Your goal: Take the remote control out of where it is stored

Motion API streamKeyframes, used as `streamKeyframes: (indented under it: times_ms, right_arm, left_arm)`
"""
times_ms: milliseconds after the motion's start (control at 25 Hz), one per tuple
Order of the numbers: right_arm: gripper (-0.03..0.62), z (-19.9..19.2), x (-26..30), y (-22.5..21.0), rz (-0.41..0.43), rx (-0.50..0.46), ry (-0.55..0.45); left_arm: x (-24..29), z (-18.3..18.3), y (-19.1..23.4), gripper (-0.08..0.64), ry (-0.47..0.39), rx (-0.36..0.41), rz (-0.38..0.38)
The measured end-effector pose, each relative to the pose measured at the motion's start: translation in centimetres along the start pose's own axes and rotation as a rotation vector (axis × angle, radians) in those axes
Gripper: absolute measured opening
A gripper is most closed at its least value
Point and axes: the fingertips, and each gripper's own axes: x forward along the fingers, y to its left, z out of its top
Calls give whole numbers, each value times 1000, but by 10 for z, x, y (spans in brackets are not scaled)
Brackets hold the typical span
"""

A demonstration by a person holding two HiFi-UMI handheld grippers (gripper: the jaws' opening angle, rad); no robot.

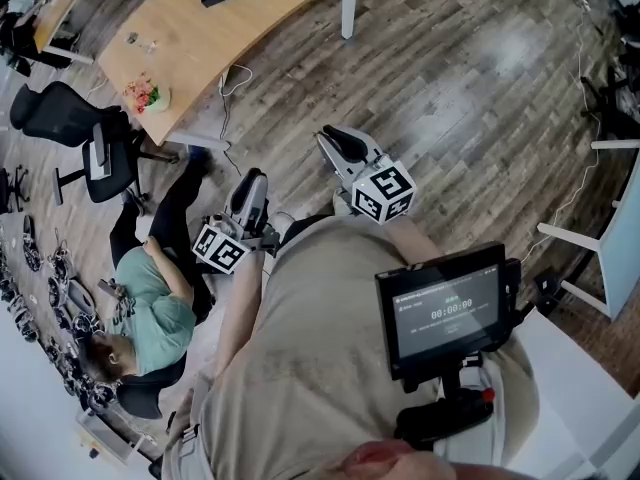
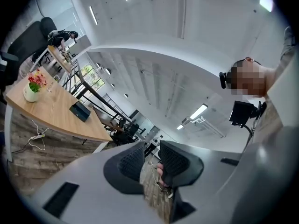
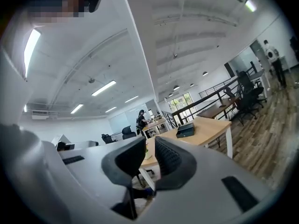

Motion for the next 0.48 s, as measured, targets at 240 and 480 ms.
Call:
streamKeyframes:
  times_ms: [240, 480]
  right_arm:
    - [46, -1, 6, -3, 30, -12, 17]
    - [46, -1, 12, -16, 37, -22, 39]
  left_arm:
    - [13, 0, 4, 108, 7, 3, 2]
    - [29, 0, 6, 109, 10, 7, 10]
